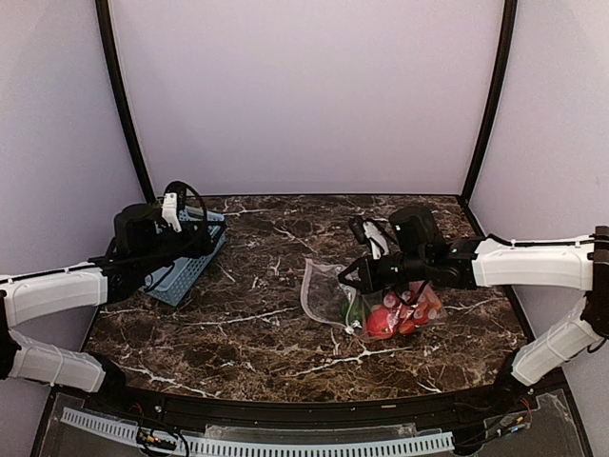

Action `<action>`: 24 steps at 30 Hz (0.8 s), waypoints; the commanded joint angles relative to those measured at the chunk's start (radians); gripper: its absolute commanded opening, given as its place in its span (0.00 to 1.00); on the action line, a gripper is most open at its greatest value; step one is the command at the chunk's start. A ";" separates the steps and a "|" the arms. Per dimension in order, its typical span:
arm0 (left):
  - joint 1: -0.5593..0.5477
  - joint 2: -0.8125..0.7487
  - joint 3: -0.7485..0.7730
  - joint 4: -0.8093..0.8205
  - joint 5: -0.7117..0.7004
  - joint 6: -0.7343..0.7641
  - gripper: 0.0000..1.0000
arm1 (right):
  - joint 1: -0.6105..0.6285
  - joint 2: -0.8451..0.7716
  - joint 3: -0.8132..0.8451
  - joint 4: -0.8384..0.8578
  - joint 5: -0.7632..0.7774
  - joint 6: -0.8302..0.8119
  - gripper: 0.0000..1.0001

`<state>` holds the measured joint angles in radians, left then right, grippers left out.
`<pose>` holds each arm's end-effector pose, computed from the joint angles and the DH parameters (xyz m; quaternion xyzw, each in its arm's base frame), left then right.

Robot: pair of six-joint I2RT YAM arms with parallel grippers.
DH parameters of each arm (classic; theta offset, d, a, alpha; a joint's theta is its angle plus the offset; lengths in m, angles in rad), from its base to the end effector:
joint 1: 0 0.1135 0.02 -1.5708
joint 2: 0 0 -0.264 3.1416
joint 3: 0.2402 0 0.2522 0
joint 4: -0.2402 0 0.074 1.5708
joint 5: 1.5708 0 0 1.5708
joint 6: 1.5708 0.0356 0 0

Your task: Open the zip-top bag and remove the fake food

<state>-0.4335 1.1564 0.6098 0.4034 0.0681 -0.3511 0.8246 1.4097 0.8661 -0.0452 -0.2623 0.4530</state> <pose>0.2372 -0.1125 0.2635 0.0534 0.7539 -0.2739 0.5948 0.2026 0.2328 0.2385 -0.2221 0.8479 0.3713 0.3065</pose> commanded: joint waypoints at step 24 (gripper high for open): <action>-0.585 0.679 0.268 0.371 0.240 0.625 0.66 | 0.014 -0.064 -0.024 0.025 -0.003 0.014 0.00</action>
<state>-0.9867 1.7580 0.8124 0.7521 0.2920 0.1928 0.8326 1.3739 0.8646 -0.0456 -0.2798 0.4549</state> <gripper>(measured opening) 0.667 0.005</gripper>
